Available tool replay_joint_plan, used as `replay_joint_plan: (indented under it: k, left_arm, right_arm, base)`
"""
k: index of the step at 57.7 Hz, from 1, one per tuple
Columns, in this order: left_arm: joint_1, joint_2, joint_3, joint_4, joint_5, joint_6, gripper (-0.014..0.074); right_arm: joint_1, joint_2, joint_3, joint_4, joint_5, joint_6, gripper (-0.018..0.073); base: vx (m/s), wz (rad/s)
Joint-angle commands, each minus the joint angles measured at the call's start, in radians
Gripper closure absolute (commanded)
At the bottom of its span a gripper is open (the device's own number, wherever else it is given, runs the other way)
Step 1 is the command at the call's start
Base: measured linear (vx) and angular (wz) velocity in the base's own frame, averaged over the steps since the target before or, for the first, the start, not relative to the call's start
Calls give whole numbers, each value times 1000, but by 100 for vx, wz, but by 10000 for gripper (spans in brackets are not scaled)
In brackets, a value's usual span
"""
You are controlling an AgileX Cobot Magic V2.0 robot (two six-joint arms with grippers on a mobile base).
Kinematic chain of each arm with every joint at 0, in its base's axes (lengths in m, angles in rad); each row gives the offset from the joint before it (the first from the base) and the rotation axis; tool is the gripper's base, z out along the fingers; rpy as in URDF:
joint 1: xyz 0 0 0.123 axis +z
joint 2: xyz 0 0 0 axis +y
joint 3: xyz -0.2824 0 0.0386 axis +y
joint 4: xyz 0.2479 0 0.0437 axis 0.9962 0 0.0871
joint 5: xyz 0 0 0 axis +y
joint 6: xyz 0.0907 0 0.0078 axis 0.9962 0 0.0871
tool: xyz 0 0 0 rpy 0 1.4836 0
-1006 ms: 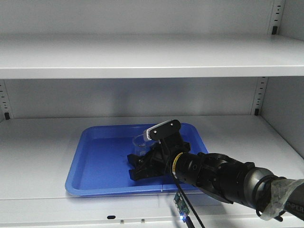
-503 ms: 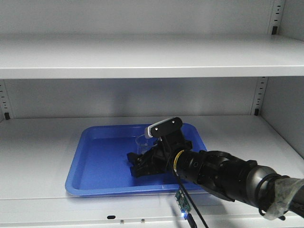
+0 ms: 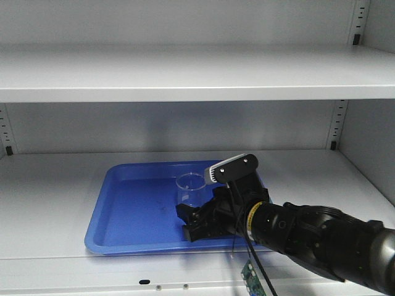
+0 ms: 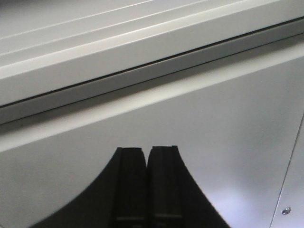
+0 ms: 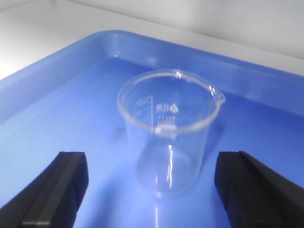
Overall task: Pick beaker and place in left cabinet
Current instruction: 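Lower the beaker onto the blue tray and open the right gripper, then withdraw the right gripper from the beaker toward the robot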
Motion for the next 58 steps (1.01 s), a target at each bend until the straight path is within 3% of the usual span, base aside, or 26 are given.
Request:
replay_joint_plan:
  k: [1,26,58]
  left_arm:
    - [-6,-9,-19,-5,-81,-1,603]
    - [-6,-9,-19,-5,-81,-1,603]
    - [-6,-9,-19,-5,-81,-1,603]
  right_arm:
    - [0,-109,20,9,-47,-1,-40]
    - [0,-451,281,9,-34,39,-33]
    - [0,-456,322,9,-34,39,-33]
  base:
    - [0,0]
    - [0,0]
    - [0,0]
